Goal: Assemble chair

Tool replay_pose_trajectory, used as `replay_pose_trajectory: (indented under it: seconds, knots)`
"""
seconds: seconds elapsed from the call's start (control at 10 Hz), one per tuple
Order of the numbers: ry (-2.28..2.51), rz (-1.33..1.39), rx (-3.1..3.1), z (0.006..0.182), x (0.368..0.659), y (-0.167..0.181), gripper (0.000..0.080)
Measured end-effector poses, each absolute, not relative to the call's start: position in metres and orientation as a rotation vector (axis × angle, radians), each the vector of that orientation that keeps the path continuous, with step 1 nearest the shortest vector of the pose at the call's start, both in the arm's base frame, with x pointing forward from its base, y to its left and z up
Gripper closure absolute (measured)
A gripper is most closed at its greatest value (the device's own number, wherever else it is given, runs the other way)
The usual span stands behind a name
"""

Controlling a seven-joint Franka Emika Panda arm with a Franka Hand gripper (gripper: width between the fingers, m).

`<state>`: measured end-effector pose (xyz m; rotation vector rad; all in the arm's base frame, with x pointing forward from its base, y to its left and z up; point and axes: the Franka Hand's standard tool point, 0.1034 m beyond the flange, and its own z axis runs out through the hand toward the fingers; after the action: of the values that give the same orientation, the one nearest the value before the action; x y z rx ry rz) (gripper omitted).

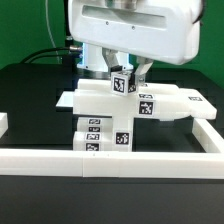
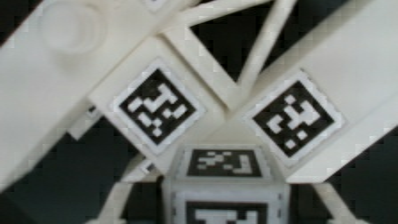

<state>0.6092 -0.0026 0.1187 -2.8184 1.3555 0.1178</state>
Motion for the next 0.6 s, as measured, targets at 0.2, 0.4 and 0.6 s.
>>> replay_pose_trajectory:
  seconds: [0.2, 0.4, 0.6]
  knots:
    - [1.612, 0.094, -2.635, 0.1182, 0.6093, -0.0029, 0.0515]
    - [1.838, 0.094, -2.432, 0.1182, 0.6092, -0.0033, 0.0515]
    - [1.875, 0.098, -2.401, 0.1178, 0.6092, -0.0031, 0.0439]
